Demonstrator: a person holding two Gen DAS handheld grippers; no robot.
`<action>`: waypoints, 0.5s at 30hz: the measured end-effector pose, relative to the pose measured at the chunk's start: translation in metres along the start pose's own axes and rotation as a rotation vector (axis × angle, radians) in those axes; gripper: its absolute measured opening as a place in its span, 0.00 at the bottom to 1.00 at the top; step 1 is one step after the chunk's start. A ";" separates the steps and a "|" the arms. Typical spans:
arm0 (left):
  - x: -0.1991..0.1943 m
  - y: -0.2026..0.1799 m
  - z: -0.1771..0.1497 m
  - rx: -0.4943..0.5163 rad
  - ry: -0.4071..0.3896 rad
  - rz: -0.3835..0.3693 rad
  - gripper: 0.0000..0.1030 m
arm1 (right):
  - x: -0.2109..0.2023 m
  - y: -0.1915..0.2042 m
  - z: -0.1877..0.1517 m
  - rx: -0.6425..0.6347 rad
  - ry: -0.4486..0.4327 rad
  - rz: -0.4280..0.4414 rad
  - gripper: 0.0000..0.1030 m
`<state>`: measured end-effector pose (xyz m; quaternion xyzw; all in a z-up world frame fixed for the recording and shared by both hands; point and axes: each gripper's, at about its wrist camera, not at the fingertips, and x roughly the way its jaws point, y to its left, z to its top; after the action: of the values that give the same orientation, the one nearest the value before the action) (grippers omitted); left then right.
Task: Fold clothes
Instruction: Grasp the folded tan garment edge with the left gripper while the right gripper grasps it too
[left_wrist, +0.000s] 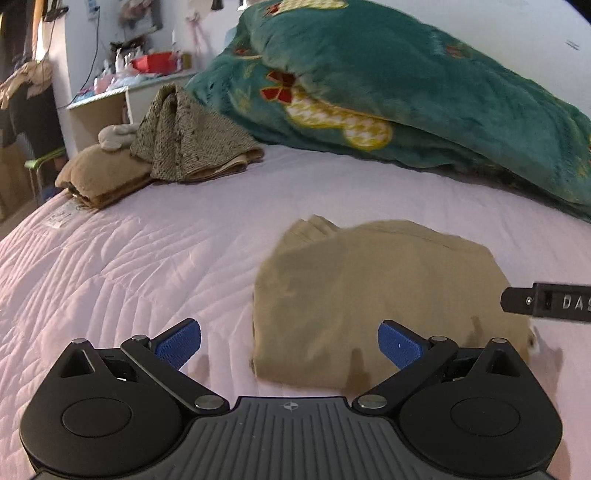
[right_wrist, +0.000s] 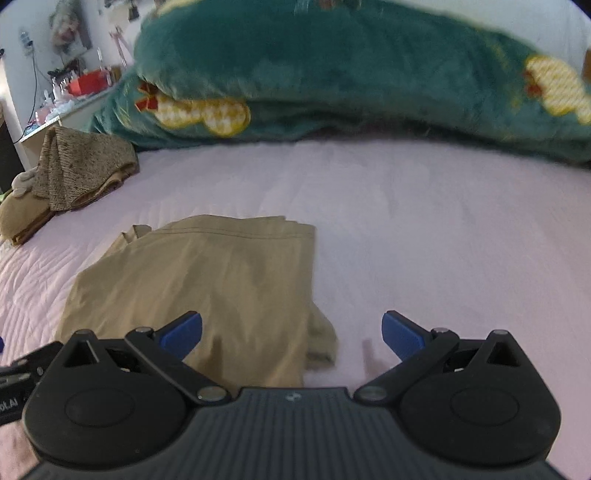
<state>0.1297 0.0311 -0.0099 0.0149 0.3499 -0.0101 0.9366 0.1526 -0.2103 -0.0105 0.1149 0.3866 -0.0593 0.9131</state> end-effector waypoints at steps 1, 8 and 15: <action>0.008 0.000 0.004 0.003 0.008 -0.001 0.99 | 0.010 -0.003 0.007 0.025 0.016 0.024 1.00; 0.056 -0.005 0.017 -0.010 0.099 -0.029 0.85 | 0.065 -0.011 0.031 0.082 0.128 0.115 0.91; 0.082 -0.013 0.003 0.006 0.109 -0.036 0.75 | 0.083 0.000 0.027 0.004 0.158 0.170 0.44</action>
<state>0.1937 0.0169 -0.0617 0.0117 0.4008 -0.0273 0.9157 0.2292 -0.2189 -0.0517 0.1534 0.4463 0.0271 0.8812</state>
